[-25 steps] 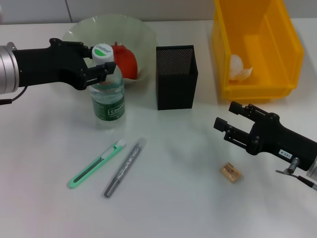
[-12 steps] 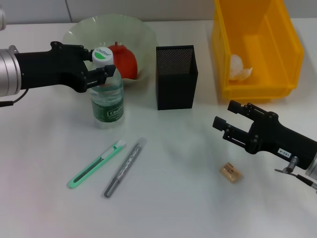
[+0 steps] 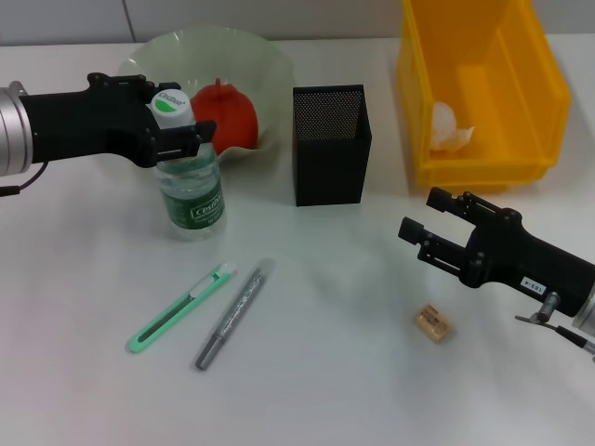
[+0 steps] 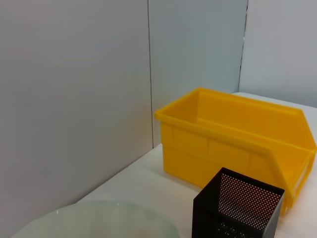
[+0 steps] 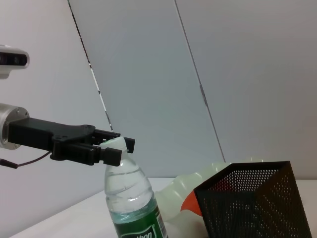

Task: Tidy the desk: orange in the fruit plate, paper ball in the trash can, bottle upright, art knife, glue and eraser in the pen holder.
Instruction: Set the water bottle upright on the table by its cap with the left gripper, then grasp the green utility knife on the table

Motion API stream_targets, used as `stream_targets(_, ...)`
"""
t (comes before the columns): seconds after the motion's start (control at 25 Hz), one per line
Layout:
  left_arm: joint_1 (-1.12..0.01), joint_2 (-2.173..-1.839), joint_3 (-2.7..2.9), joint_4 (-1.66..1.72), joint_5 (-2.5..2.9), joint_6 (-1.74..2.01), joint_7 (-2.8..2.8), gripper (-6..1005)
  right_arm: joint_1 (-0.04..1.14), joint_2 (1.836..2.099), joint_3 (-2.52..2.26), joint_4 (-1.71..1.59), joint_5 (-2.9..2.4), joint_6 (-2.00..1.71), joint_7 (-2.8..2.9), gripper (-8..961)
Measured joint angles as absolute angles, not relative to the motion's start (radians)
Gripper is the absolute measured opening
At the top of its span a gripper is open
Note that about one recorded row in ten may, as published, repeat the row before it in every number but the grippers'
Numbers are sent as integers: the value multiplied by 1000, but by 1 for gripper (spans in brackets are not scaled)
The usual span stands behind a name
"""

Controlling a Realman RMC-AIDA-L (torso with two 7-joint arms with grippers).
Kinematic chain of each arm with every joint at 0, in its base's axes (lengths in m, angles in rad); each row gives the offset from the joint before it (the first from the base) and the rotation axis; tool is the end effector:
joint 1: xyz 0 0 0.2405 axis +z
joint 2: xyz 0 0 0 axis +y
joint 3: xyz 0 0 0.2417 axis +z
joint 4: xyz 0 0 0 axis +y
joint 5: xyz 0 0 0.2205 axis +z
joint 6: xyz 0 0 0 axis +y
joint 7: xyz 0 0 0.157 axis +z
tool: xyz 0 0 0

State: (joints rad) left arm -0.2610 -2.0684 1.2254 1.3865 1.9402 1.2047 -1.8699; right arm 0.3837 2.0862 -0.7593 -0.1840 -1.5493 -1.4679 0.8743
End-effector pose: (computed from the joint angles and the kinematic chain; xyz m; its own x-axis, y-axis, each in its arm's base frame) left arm -0.1984 0.3564 0.0411 0.8995 0.2755 0.3391 0.4132 -0.7886 -0.4554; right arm 0.2941 0.2755 -0.0571 0.6014 -0.2699 -0.7519 -0.6218 -0.7492 -0.2284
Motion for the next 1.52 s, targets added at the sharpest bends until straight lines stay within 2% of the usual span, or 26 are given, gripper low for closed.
stream_targets(0.16, -261, -2068, 1224, 1386, 1938, 1205, -1870, 554, 383, 2086, -759, -185, -1549, -1468, 874, 701)
stream_targets(0.36, -248, -2068, 1177, 1394, 1825, 1226, -1838, 774, 384, 2086, -759, -186, -1549, -1468, 874, 701)
stream_targets(0.64, -244, -2066, 1052, 1328, 1584, 1371, -1699, 794, 385, 2086, -759, -185, -1549, -1468, 874, 700)
stream_targets(1.12, -310, -2064, 971, 896, 1399, 1889, -1315, 791, 391, 2086, -759, -188, -1544, -1468, 874, 700)
stream_targets(1.52, -366, -2067, 1039, 560, 1556, 1856, -1087, 789, 395, 2083, -774, -203, -1548, -1522, 874, 700)
